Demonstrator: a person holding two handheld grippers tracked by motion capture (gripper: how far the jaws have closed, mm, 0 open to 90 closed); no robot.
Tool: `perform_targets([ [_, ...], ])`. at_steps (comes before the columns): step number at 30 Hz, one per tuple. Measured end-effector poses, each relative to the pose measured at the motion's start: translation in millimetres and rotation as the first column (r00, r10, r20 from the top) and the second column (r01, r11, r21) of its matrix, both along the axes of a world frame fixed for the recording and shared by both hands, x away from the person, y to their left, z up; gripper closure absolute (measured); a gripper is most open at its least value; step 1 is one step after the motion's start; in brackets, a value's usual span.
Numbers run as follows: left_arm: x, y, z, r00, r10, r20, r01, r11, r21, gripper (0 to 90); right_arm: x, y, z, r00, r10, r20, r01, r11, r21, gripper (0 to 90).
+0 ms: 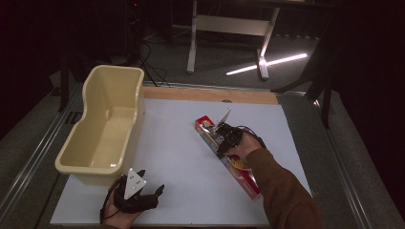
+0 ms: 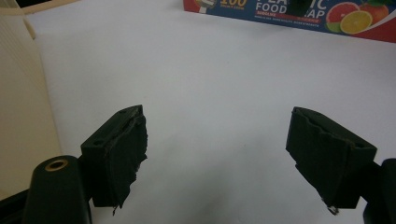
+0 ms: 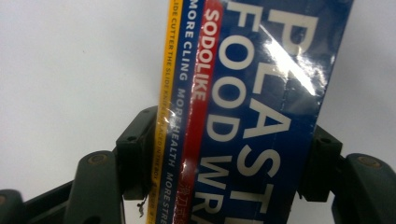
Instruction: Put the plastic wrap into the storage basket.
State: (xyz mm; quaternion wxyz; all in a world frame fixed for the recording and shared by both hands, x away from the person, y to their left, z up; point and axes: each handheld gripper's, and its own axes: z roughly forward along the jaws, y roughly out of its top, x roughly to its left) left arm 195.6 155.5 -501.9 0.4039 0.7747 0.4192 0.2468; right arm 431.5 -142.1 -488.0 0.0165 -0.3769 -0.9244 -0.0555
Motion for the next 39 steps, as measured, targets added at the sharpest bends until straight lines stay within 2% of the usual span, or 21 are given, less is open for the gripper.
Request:
perform_targets([
  [2,0.0,0.4,-0.1,1.0000,0.003,-0.001,-0.003,1.0000,-0.002,20.3,0.4,2.6,0.8,1.0000,0.001,-0.006,-0.001,1.000,-0.027,37.4],
  [6,-0.2,1.0,0.4,1.0000,0.005,0.001,-0.005,1.0000,-0.003,20.3,1.6,9.6,2.6,0.9981,-0.057,-0.022,0.054,0.994,-0.091,40.6],
  [10,0.3,0.8,0.2,1.0000,0.006,0.001,-0.006,1.0000,-0.005,20.3,1.9,10.5,3.3,0.9962,-0.083,-0.028,0.080,0.992,-0.094,41.5],
  [17,0.4,0.5,0.4,1.0000,0.006,0.003,-0.006,1.0000,-0.004,20.3,-2.0,16.5,6.4,0.9951,-0.094,-0.030,0.092,0.994,-0.054,42.2],
  [22,0.2,0.7,0.4,1.0000,0.007,0.002,-0.007,1.0000,-0.006,20.3,-0.5,20.2,14.8,0.9917,-0.123,-0.037,0.124,0.992,0.022,42.2],
  [26,0.0,1.2,0.5,1.0000,0.008,0.002,-0.008,0.9999,-0.010,20.3,2.3,22.8,21.6,0.9865,-0.152,-0.061,0.157,0.983,0.092,42.2],
  [31,-0.4,1.0,1.0,1.0000,0.007,0.005,-0.007,0.9999,-0.011,20.3,4.6,27.0,29.9,0.9816,-0.168,-0.091,0.182,0.967,0.178,42.4],
  [34,-0.9,0.6,1.0,1.0000,0.006,0.008,-0.006,0.9999,-0.013,20.3,7.0,28.2,34.5,0.9780,-0.174,-0.114,0.197,0.952,0.233,42.5],
  [37,-1.4,0.2,1.1,0.9999,0.005,0.009,-0.005,0.9999,-0.013,20.3,10.1,27.9,38.5,0.9726,-0.186,-0.139,0.220,0.931,0.292,42.5],
  [38,-1.4,0.2,1.1,0.9999,0.005,0.009,-0.005,0.9999,-0.013,20.3,10.1,27.9,38.5,0.9726,-0.186,-0.139,0.220,0.931,0.292,42.5],
  [39,-1.7,0.1,1.2,0.9999,0.005,0.009,-0.005,0.9999,-0.015,20.3,12.8,26.4,40.4,0.9665,-0.201,-0.160,0.245,0.910,0.335,42.5],
])
